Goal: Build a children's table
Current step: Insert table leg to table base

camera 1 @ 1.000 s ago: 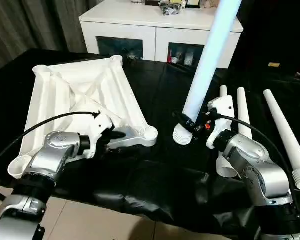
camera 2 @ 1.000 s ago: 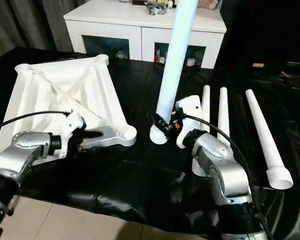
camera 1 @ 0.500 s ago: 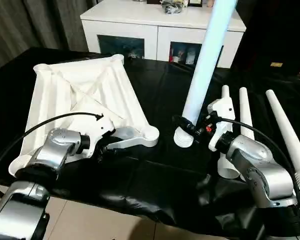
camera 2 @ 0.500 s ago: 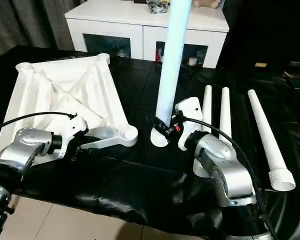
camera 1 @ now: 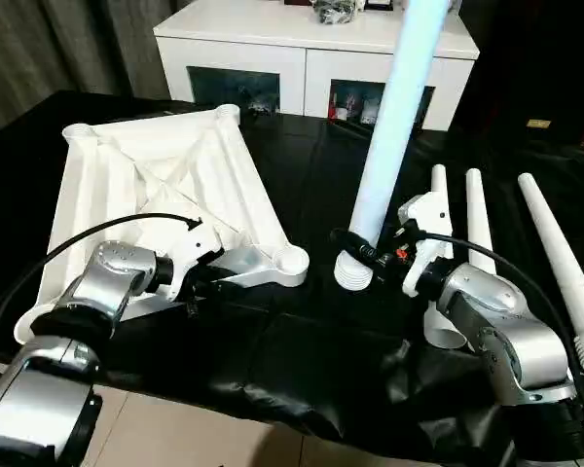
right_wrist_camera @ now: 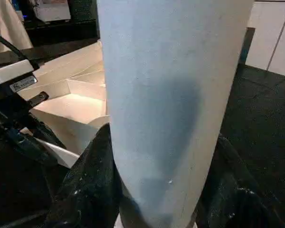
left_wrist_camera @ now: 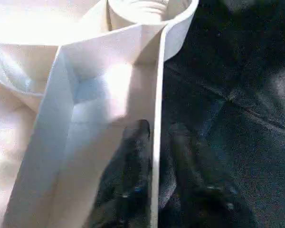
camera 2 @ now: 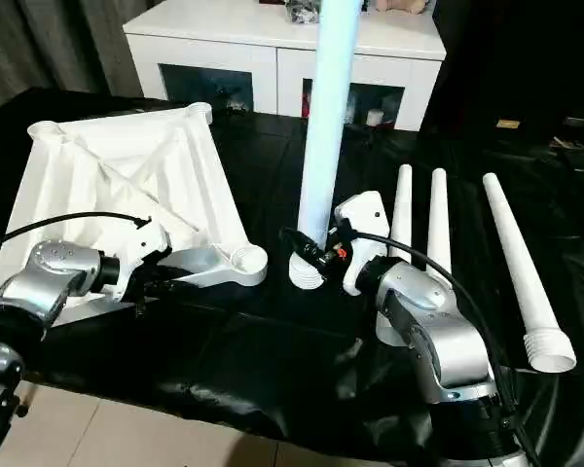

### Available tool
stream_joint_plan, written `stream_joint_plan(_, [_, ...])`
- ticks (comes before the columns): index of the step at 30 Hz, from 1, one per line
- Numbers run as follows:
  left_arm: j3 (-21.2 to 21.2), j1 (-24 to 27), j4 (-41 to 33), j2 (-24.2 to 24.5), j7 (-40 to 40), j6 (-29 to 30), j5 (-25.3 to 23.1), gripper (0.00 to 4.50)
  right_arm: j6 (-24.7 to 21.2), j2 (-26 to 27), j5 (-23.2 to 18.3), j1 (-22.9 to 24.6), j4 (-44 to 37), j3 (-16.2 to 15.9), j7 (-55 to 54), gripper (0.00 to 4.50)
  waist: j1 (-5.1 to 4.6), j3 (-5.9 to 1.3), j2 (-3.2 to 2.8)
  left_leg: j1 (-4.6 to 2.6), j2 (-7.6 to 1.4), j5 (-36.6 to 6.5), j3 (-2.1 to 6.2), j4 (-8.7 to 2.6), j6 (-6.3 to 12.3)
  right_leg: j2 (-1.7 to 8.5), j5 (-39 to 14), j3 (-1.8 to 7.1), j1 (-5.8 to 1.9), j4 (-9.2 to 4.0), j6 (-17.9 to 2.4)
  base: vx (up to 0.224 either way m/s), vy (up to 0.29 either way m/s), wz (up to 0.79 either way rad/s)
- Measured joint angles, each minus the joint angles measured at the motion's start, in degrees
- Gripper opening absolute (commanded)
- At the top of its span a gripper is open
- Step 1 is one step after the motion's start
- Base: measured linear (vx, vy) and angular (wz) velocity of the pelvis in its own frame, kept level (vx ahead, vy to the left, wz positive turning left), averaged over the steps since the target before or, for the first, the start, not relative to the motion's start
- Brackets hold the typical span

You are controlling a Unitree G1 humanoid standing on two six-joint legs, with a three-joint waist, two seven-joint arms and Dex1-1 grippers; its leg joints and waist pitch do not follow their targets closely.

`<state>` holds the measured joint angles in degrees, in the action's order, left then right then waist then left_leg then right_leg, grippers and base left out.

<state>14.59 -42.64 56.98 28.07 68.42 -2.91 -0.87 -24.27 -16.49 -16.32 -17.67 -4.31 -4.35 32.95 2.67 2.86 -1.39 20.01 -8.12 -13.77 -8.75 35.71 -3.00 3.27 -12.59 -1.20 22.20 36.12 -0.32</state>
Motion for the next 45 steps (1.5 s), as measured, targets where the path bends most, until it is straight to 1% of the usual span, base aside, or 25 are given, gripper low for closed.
stream_joint_plan(2, [-0.03,-0.30,0.62,-0.02,-0.03,-0.21,-0.14,0.27,0.02,0.01,0.00,0.01,-0.02,-0.01,-0.03,1.83,-0.03,0.04,-0.08,-0.01,0.00,0.00,-0.01,-0.01,0.00,0.00,0.00,0.00,0.00,0.00,0.00,0.000,0.000,0.00])
stream_joint_plan(4, [-0.04,-0.44,0.87,-0.03,0.14,-0.44,-0.41,0.22,0.02,0.04,-0.01,0.03,-0.03,-0.02,-0.03,1.83,-0.05,0.07,-0.13,-0.01,0.00,0.00,-0.01,-0.01,0.00,0.00,0.00,0.00,0.00,0.00,0.00,0.000,0.000,0.00])
stream_joint_plan(7, [-0.03,-0.44,0.86,-0.33,1.22,-1.38,-0.61,0.00,-0.03,0.36,-0.31,0.15,-0.13,-0.05,0.04,1.83,-0.08,0.09,-0.17,-0.01,-0.01,-0.01,-0.03,-0.05,0.00,0.00,0.00,0.00,0.00,-0.04,0.00,0.000,0.000,0.00])
stream_joint_plan(9, [-0.14,0.04,0.13,-0.36,1.61,-1.59,-0.57,0.00,-0.26,0.84,-1.16,0.19,-0.18,-0.06,0.18,1.83,-0.08,0.17,-0.35,0.00,-0.01,-0.01,-0.04,-0.07,0.01,0.00,0.00,0.00,0.00,-0.07,0.00,0.000,0.000,0.00])
stream_joint_plan(10, [-0.29,0.99,-1.14,-0.34,1.91,-1.59,-0.41,0.00,-0.53,1.05,-1.70,0.33,-0.37,-0.06,0.46,1.83,-0.03,0.18,-0.59,0.00,-0.01,-0.03,-0.05,-0.07,0.03,0.01,0.00,0.00,0.00,-0.10,-0.01,0.000,0.000,0.00])
stream_joint_plan(11, [-0.63,3.51,-4.95,-0.43,2.19,-0.92,0.13,0.00,-0.89,1.07,-2.23,0.76,-1.29,-0.15,1.03,1.83,0.01,0.13,-1.05,0.02,-0.01,-0.06,-0.11,-0.09,0.09,0.04,-0.01,0.01,-0.01,-0.17,-0.01,0.000,0.000,0.00])
stream_joint_plan(12, [-0.86,5.47,-7.66,-0.28,2.51,-0.31,0.78,0.00,-1.11,1.06,-2.64,1.13,-1.89,-0.23,1.38,1.83,0.02,0.03,-1.38,0.03,-0.01,-0.11,-0.21,-0.15,0.17,0.08,-0.02,0.04,-0.02,-0.20,-0.03,0.000,0.000,0.00])
stream_joint_plan(13, [-0.96,6.92,-9.88,-0.33,2.87,0.26,1.22,0.00,-1.32,1.05,-2.92,1.42,-2.11,-0.25,1.59,1.83,0.07,-0.02,-1.63,0.06,0.00,-0.13,-0.31,-0.20,0.23,0.11,-0.04,0.08,-0.08,-0.20,-0.06,0.000,0.000,0.00])
stream_joint_plan(14, [-1.37,10.41,-15.12,-0.21,2.81,1.78,1.80,0.00,-1.74,1.22,-3.50,1.46,-2.24,-0.44,2.01,1.83,0.09,-0.07,-1.82,0.03,-0.01,-0.14,-0.39,-0.29,0.24,0.12,-0.05,0.10,-0.08,-0.23,-0.06,0.000,0.000,0.00])
stream_joint_plan(16, [-1.79,14.96,-22.46,-0.63,2.44,3.30,3.49,0.00,-2.11,1.36,-4.30,1.63,-2.35,-0.47,2.43,1.83,0.25,-0.14,-1.97,0.00,-0.03,-0.11,-0.45,-0.35,0.29,0.13,-0.11,0.11,-0.08,-0.24,-0.09,0.000,0.000,0.00])
stream_joint_plan(17, [-1.66,15.88,-24.57,-1.09,2.38,3.88,3.72,0.00,-2.33,1.39,-4.45,1.60,-2.35,-0.49,2.48,1.83,0.55,-0.14,-1.97,0.01,-0.10,-0.07,-0.51,-0.35,0.28,0.13,-0.11,0.10,-0.08,-0.23,-0.08,0.000,0.000,0.00])
stream_joint_plan(20, [-0.78,19.75,-30.48,-0.96,1.27,4.39,3.44,0.00,-2.78,1.96,-4.94,1.57,-2.41,-1.33,3.63,1.83,0.63,-0.26,-2.12,-0.06,-0.39,0.01,-1.04,-0.35,0.20,0.14,-0.12,0.14,-0.10,-0.22,-0.07,0.000,0.000,0.00])
stream_joint_plan(25, [-1.24,22.53,-36.16,-0.98,-0.45,7.92,3.43,0.00,-3.18,2.30,-5.36,1.46,-2.24,-3.49,5.17,1.83,0.57,-0.23,-2.02,-0.07,-0.40,0.07,-1.13,-0.35,0.20,0.15,-0.13,0.22,-0.10,-0.21,-0.04,0.000,0.000,0.00])
stream_joint_plan(28, [-1.35,23.94,-39.60,-0.60,-1.23,10.45,3.44,0.00,-3.04,2.55,-5.13,0.42,0.46,-4.72,6.13,1.83,0.40,-0.24,-1.82,-0.04,-0.41,0.06,-1.14,-0.37,0.20,0.14,-0.17,0.23,-0.05,-0.21,0.03,0.000,0.000,0.00])
stream_joint_plan(29, [-1.44,24.08,-40.10,-0.40,-1.28,11.00,3.49,0.00,-2.77,2.87,-4.51,-0.45,2.21,-5.14,6.32,1.83,0.34,-0.22,-1.78,0.01,-0.41,0.06,-1.14,-0.39,0.20,0.14,-0.17,0.22,-0.01,-0.21,0.03,0.000,0.000,0.00])
stream_joint_plan(31, [-1.57,24.34,-40.71,0.05,-1.42,11.58,3.48,0.00,-0.61,3.54,-3.10,-2.08,4.74,-5.38,6.20,1.83,0.30,-0.25,-1.65,0.01,-0.41,0.06,-1.14,-0.41,0.20,0.14,-0.17,0.22,0.01,-0.21,0.03,0.000,0.000,0.00])
stream_joint_plan(33, [-1.36,24.39,-41.20,0.15,-1.59,11.87,3.46,0.00,1.44,3.91,-1.65,-3.26,7.11,-5.46,5.67,1.83,0.36,-0.27,-1.41,0.01,-0.41,0.06,-1.14,-0.42,0.20,0.14,-0.18,0.21,0.00,-0.23,0.03,0.000,0.000,0.00])
stream_joint_plan(38, [-1.77,25.46,-43.39,0.51,-2.27,13.75,3.48,0.00,3.92,5.02,-1.46,-4.40,10.59,-4.77,4.68,1.82,0.14,-0.27,-1.03,0.00,-0.42,0.05,-1.16,-0.45,0.20,0.14,-0.18,0.21,0.00,-0.25,0.03,0.000,0.000,0.00])
stream_joint_plan(43, [-1.98,26.02,-44.21,0.59,-2.69,14.42,3.49,0.00,3.68,5.10,-2.24,-4.39,11.35,-4.04,5.38,1.82,-0.03,-0.45,-0.71,0.00,-0.42,0.05,-1.17,-0.49,0.20,0.13,-0.18,0.22,0.00,-0.29,0.03,0.000,0.000,0.00])
stream_joint_plan(45, [-1.97,26.03,-44.21,0.77,-2.63,14.45,3.49,0.00,3.35,4.87,-3.27,-3.56,10.88,-3.86,6.93,1.82,-0.06,-0.54,-0.57,-0.02,-0.42,0.05,-1.17,-0.55,0.20,0.13,-0.18,0.21,-0.01,-0.32,0.03,0.000,0.000,0.00])
